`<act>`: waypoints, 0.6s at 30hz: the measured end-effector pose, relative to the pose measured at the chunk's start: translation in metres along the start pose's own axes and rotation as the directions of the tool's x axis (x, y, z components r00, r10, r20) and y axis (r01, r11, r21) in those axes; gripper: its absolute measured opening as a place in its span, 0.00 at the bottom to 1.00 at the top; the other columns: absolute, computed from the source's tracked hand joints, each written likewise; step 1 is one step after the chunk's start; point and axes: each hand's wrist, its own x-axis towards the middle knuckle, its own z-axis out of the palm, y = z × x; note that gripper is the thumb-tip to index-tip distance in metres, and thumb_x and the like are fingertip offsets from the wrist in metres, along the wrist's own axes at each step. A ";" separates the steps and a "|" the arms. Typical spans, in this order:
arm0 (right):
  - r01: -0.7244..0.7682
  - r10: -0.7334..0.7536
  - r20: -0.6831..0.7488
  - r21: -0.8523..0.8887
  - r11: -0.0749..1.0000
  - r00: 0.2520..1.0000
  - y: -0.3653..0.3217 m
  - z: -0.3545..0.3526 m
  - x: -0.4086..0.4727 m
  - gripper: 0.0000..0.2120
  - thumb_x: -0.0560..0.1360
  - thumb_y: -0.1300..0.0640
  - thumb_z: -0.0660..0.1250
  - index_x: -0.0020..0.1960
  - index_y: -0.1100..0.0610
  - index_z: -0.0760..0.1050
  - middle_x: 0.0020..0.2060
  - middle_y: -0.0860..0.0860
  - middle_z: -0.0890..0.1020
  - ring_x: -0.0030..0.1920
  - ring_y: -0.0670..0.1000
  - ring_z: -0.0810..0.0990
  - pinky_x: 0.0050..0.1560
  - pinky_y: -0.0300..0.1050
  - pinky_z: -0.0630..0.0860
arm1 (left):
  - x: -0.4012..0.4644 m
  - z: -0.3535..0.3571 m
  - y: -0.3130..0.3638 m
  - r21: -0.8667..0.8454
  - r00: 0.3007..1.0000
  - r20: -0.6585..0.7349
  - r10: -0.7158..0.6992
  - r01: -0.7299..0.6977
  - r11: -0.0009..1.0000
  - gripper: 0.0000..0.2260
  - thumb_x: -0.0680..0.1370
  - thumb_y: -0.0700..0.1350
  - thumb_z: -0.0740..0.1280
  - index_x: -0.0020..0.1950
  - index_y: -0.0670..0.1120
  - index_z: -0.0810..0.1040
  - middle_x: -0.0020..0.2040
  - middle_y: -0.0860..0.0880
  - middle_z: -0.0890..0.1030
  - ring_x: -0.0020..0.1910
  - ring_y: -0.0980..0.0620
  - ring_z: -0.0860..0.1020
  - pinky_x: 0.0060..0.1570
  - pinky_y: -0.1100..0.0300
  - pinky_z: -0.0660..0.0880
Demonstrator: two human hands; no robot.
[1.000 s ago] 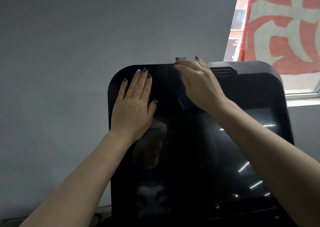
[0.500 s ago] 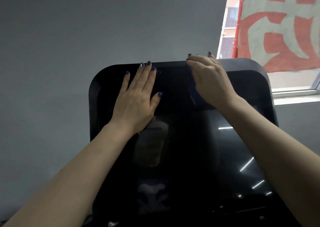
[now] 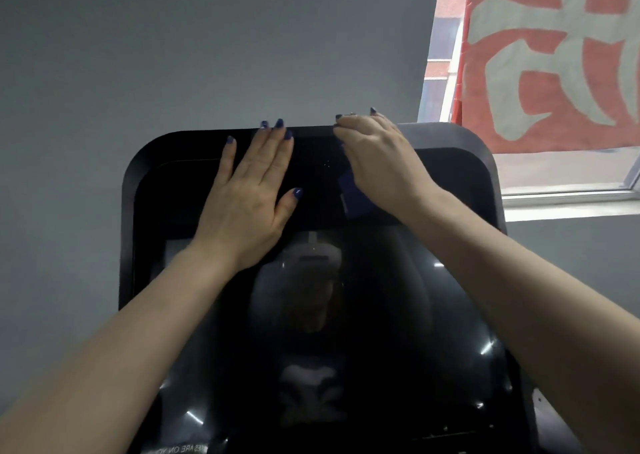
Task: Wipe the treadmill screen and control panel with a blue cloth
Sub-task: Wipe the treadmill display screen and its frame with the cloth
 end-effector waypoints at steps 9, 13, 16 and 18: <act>0.038 -0.039 0.060 0.017 0.999 0.997 0.047 -0.027 -0.027 0.14 0.79 0.64 0.60 0.62 0.67 0.76 0.63 0.60 0.78 0.62 0.62 0.77 0.69 0.59 0.69 | 0.017 0.016 0.033 -0.012 0.999 0.044 -0.022 0.023 1.000 0.31 0.83 0.58 0.47 0.81 0.41 0.55 0.82 0.44 0.53 0.81 0.49 0.49 0.79 0.47 0.41; -0.091 0.092 0.084 -0.009 0.996 0.992 0.060 -0.031 -0.036 0.21 0.80 0.58 0.52 0.66 0.63 0.76 0.68 0.58 0.76 0.67 0.60 0.75 0.73 0.59 0.64 | 0.025 0.014 0.043 -0.041 0.998 0.063 0.001 0.002 0.999 0.30 0.83 0.58 0.47 0.81 0.42 0.54 0.82 0.46 0.54 0.81 0.50 0.49 0.79 0.45 0.43; -0.121 0.121 0.073 -0.009 0.993 0.990 0.055 -0.026 -0.030 0.23 0.79 0.56 0.48 0.60 0.63 0.78 0.63 0.59 0.79 0.62 0.63 0.77 0.69 0.60 0.68 | 0.031 0.015 0.052 -0.065 0.996 0.083 -0.005 0.011 0.998 0.31 0.83 0.59 0.46 0.81 0.43 0.54 0.82 0.47 0.53 0.81 0.50 0.48 0.79 0.46 0.41; -0.085 0.085 0.079 -0.001 0.996 0.993 0.053 -0.023 -0.030 0.21 0.80 0.57 0.50 0.60 0.63 0.79 0.62 0.59 0.80 0.61 0.62 0.78 0.69 0.59 0.69 | 0.030 0.016 0.051 -0.051 0.997 0.081 -0.017 0.021 0.998 0.30 0.83 0.58 0.45 0.81 0.43 0.54 0.82 0.47 0.54 0.81 0.50 0.50 0.79 0.46 0.41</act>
